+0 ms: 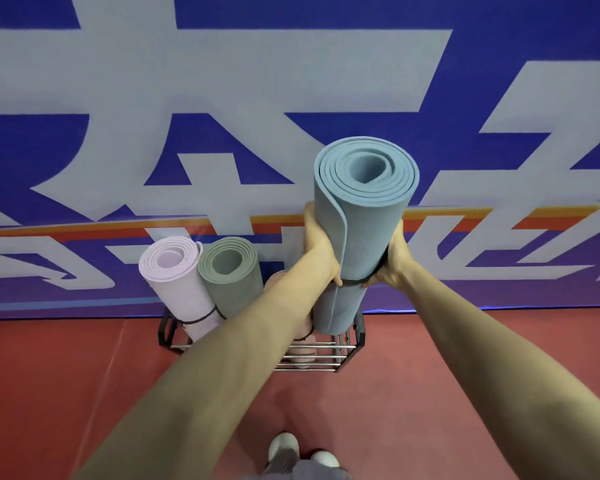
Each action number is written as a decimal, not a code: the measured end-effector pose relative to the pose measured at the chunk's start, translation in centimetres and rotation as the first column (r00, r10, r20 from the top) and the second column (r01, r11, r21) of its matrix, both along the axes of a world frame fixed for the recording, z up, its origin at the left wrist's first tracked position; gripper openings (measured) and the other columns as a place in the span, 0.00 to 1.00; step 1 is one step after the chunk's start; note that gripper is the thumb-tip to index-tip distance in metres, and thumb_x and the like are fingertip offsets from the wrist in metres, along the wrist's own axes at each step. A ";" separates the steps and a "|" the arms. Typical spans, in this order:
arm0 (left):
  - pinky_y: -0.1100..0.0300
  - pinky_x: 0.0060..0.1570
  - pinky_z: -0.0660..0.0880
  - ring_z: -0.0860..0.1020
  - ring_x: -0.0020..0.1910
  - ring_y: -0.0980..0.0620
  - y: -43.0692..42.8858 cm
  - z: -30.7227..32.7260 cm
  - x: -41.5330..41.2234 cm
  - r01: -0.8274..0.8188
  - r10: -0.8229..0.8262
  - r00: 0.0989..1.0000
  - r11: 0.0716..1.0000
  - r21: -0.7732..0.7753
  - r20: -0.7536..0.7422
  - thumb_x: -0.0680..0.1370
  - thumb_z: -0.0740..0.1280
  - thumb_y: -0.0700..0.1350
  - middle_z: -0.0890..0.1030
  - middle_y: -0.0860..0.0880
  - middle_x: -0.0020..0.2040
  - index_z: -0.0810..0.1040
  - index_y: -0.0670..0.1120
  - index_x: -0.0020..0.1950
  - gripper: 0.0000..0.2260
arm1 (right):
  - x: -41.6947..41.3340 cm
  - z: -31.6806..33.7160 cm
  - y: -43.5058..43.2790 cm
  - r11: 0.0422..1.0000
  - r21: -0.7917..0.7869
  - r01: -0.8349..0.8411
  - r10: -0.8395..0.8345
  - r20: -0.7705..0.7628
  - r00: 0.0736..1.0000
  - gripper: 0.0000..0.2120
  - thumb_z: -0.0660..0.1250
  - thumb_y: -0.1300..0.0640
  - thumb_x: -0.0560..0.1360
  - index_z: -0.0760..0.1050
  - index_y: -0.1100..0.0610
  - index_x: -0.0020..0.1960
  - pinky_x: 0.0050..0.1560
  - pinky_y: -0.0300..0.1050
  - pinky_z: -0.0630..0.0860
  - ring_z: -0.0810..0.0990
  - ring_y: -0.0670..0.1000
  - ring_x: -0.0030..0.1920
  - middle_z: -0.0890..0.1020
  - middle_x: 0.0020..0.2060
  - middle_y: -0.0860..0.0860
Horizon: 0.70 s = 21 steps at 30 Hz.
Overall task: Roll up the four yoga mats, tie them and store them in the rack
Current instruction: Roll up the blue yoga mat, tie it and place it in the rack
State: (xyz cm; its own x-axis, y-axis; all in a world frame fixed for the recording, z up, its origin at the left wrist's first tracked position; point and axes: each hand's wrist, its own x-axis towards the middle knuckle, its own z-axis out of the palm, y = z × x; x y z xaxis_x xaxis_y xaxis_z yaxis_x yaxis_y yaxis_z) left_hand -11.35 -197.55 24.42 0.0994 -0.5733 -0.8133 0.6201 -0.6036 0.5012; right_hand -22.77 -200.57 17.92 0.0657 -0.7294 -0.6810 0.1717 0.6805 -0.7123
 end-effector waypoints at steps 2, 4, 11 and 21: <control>0.32 0.68 0.44 0.60 0.72 0.38 -1.2 0.5 -0.1 0.009 -0.009 1.000 0.999 0.039 0.007 0.73 0.56 0.68 0.68 0.46 0.71 0.72 0.50 0.67 0.30 | -0.4 0.6 -0.4 1.000 -0.017 0.025 -0.025 0.000 1.000 0.40 0.50 0.22 0.63 0.69 0.44 0.66 0.57 0.81 0.58 0.64 0.67 0.68 0.70 0.68 0.54; 0.32 0.68 0.43 0.59 0.72 0.37 -2.8 0.8 -0.1 0.031 -0.032 0.999 0.998 0.054 0.019 0.73 0.56 0.67 0.69 0.45 0.70 0.72 0.50 0.67 0.30 | -0.7 0.9 -1.1 0.998 -0.028 0.052 -0.053 -0.001 0.999 0.38 0.50 0.23 0.64 0.69 0.43 0.66 0.53 0.79 0.62 0.65 0.67 0.67 0.70 0.68 0.53; 0.30 0.67 0.47 0.62 0.69 0.35 -4.9 -1.1 -2.5 0.220 -0.226 0.969 0.973 0.067 0.102 0.68 0.58 0.70 0.69 0.44 0.69 0.74 0.49 0.66 0.35 | -2.8 -1.7 -0.3 0.985 0.037 0.168 -0.170 0.064 0.983 0.37 0.44 0.25 0.69 0.68 0.45 0.67 0.59 0.78 0.59 0.64 0.67 0.67 0.70 0.67 0.54; 0.43 0.61 0.71 0.78 0.55 0.39 0.4 -9.4 2.2 0.012 -0.013 0.999 1.000 -0.026 -0.040 0.73 0.62 0.65 0.83 0.42 0.51 0.82 0.45 0.44 0.24 | 0.7 -5.8 3.9 0.989 0.142 -0.042 0.052 -0.063 0.997 0.23 0.46 0.31 0.76 0.71 0.46 0.49 0.52 0.54 0.75 0.75 0.51 0.51 0.78 0.51 0.48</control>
State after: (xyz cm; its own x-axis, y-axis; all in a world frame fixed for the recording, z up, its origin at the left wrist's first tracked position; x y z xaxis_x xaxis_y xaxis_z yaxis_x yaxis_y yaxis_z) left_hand -9.12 -197.13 15.06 0.0594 -0.5952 -0.8013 0.6327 -0.5985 0.4914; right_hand -22.04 -196.62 12.11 0.0486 -0.6237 -0.7801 0.0925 0.7805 -0.6183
